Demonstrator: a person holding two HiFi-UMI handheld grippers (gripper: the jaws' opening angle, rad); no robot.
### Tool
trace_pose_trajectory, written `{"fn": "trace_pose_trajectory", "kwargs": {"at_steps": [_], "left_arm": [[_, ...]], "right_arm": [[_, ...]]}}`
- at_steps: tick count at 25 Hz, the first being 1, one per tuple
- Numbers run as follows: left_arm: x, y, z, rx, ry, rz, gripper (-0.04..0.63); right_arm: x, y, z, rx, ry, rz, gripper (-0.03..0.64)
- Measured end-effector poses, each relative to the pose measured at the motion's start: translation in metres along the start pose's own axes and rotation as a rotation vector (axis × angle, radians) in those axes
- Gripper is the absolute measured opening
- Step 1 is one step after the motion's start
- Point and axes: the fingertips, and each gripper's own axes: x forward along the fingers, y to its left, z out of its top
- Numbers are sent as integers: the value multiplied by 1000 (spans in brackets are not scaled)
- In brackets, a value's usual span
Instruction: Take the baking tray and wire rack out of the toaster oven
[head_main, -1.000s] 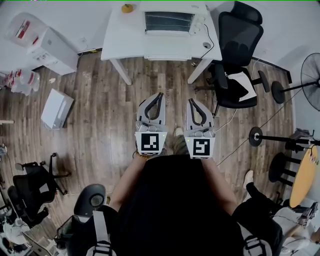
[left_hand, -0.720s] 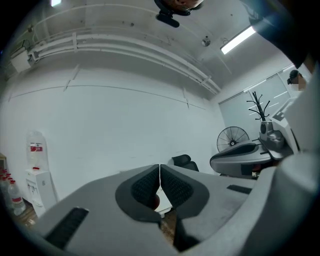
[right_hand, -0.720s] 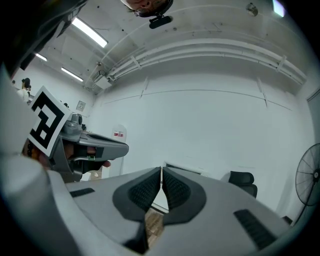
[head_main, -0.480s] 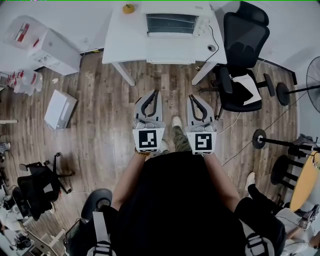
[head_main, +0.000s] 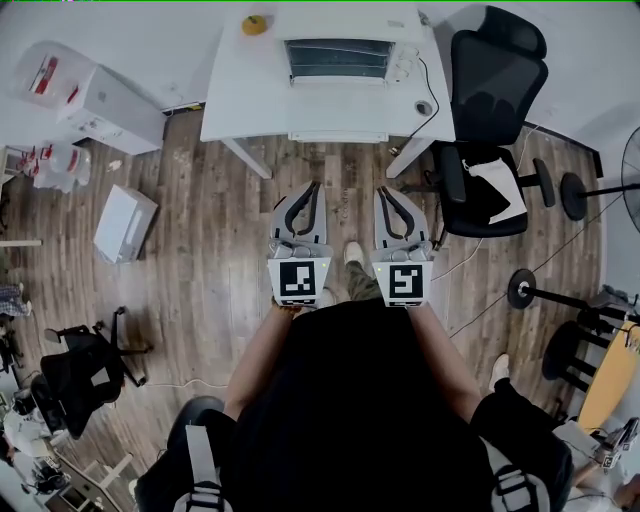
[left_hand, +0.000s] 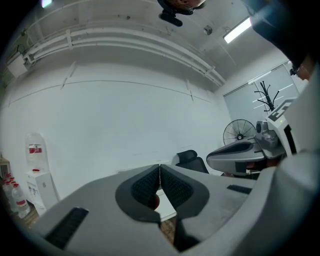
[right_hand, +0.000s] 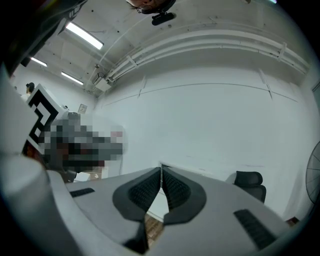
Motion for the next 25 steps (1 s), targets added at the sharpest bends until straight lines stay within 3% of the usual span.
{"fn": "trace_pose_trajectory", "kwargs": {"at_steps": [5, 10, 16, 25], "left_arm": [[30, -6, -1, -44, -1, 21, 28], [60, -5, -8, -125, 41, 54, 28], [87, -3, -17, -73, 73, 92, 29], [87, 37, -39, -121, 120, 150, 28]], "right_arm": [[19, -27, -8, -20, -13, 24, 31], [38, -49, -25, 52, 13, 56, 31], [66, -67, -50, 88, 42, 111, 31], [100, -69, -55, 115, 89, 140, 31]]}}
